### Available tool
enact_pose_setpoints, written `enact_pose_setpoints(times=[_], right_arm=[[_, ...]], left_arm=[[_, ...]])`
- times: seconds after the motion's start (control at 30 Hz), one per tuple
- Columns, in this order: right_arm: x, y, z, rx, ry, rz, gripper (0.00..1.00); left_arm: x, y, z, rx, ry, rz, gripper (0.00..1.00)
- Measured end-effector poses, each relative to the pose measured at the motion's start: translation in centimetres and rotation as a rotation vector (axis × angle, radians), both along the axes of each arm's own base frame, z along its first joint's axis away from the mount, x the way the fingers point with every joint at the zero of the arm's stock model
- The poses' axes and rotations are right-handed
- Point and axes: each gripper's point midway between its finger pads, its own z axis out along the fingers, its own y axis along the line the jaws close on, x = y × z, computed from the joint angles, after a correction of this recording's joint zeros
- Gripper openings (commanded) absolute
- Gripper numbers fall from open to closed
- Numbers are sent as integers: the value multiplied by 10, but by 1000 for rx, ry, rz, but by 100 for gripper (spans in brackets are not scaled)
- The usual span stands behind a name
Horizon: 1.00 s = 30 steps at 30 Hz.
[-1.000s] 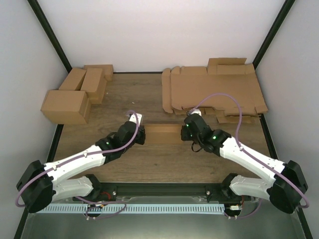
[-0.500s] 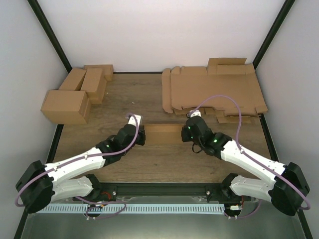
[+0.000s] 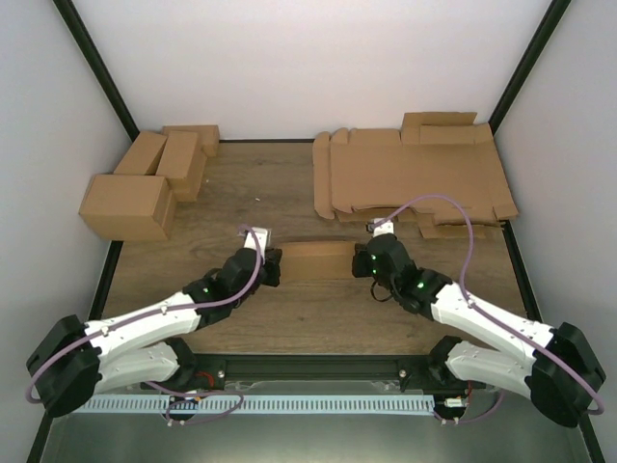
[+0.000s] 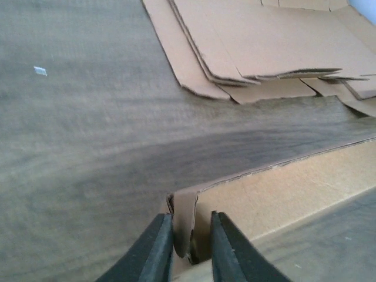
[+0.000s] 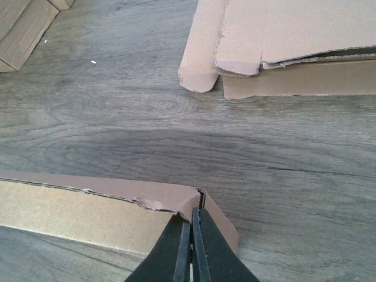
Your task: Fold the paper box
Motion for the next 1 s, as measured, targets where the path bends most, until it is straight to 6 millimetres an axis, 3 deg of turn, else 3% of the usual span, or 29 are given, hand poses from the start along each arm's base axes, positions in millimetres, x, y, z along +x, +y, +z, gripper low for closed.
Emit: enact_pose_setpoints(times=[0.13,0.2,0.5,0.6,0.83,0.9,1.0], right_arm=[[-4,-1,1,3,-17,22,1],[-4,0,1,0,-20,28,1],[-3,1,-1,-15,-27,37,1],[-2,1,-1,-16,-29,39,1],[-2,2,0,-16,-29,39,1],[-2,2,0,-17,-28,39,1],[-1,2,-1,-18,-27,39,1]], left_arm=[[-12,3,-1,-14,50,-5,60],[-16,7,7,-31,66,6,69],[-24,22,99,-341,60,105,100],[-20,25,102,-469,147,171,96],[-3,20,67,-719,396,257,39],[0,23,59,-746,435,272,35],[5,24,54,-726,456,274,39]])
